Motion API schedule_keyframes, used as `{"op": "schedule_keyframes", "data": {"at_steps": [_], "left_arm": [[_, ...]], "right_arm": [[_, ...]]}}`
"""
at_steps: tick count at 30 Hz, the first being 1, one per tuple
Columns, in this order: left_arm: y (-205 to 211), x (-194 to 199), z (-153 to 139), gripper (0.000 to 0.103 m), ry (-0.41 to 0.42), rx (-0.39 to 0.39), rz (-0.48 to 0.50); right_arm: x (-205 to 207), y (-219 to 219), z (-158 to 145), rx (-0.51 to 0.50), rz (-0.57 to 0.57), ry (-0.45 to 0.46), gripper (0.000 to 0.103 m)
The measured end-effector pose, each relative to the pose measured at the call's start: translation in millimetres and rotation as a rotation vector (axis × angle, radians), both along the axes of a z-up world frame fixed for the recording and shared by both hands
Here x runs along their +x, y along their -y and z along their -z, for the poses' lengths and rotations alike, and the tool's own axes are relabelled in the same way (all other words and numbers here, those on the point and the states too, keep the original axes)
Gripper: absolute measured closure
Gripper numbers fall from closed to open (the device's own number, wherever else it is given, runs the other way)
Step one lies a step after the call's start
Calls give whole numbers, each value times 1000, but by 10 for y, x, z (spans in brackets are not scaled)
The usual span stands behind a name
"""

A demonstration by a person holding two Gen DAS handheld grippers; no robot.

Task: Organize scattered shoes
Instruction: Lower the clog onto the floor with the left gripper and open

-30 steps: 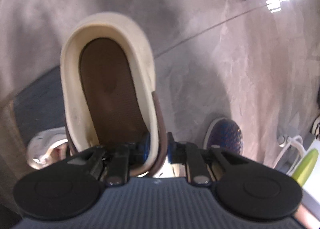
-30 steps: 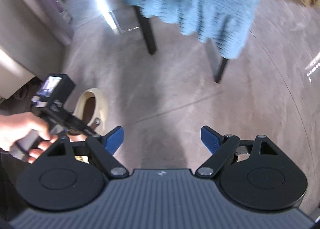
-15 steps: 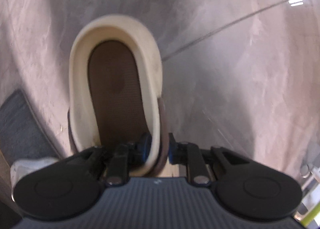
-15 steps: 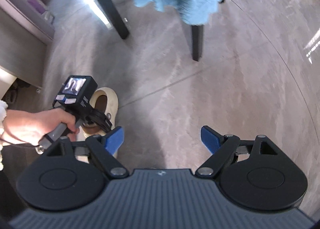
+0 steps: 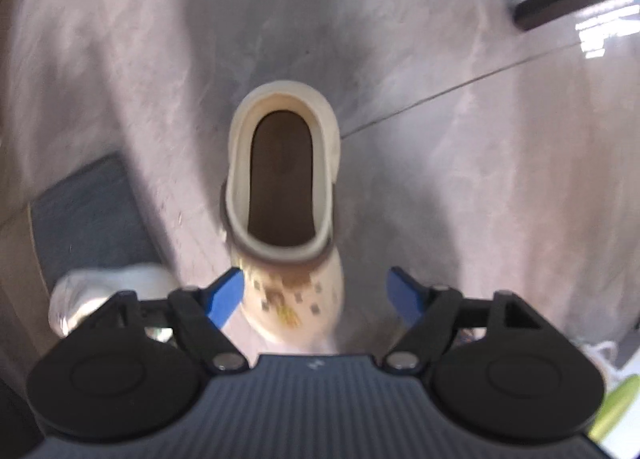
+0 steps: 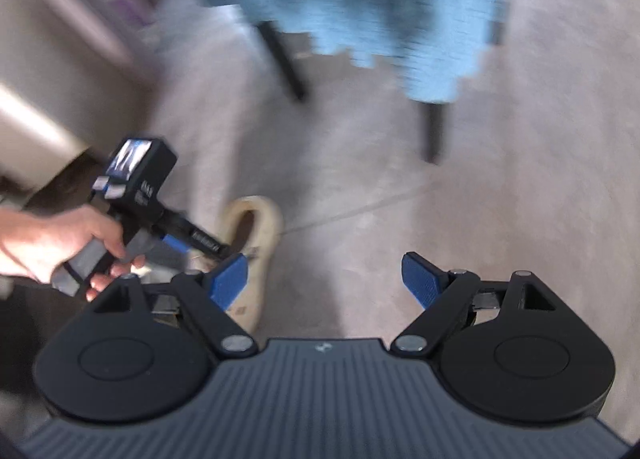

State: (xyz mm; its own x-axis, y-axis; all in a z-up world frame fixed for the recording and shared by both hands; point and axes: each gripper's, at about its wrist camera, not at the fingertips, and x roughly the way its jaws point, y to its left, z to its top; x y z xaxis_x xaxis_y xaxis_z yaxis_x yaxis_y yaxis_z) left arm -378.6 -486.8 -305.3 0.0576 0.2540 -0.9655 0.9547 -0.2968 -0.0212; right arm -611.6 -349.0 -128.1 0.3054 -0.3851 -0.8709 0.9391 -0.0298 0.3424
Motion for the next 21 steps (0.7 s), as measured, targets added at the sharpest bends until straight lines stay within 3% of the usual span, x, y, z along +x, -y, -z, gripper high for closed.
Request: {"op": "schedule_keyframes", "data": {"at_steps": [4, 6, 9, 13, 18, 21], "left_arm": [[-113, 220, -634, 23, 9, 2, -74], [-53, 231, -966, 22, 20, -31, -53], [59, 284, -1571, 19, 29, -119, -68], [269, 438, -2296, 16, 0, -237, -210], [303, 653, -2756, 11, -22, -341, -365], [188, 870, -2951, 11, -39, -380, -492]], "right_arm": [[-117, 164, -128, -43, -165, 18, 17], [-194, 247, -221, -48, -206, 40, 17], [-218, 366, -390, -39, -268, 49, 17], [-62, 510, -720, -33, -373, 30, 17], [291, 705, -1029, -41, -474, -13, 17], [537, 820, -1129, -37, -466, -24, 17]]}}
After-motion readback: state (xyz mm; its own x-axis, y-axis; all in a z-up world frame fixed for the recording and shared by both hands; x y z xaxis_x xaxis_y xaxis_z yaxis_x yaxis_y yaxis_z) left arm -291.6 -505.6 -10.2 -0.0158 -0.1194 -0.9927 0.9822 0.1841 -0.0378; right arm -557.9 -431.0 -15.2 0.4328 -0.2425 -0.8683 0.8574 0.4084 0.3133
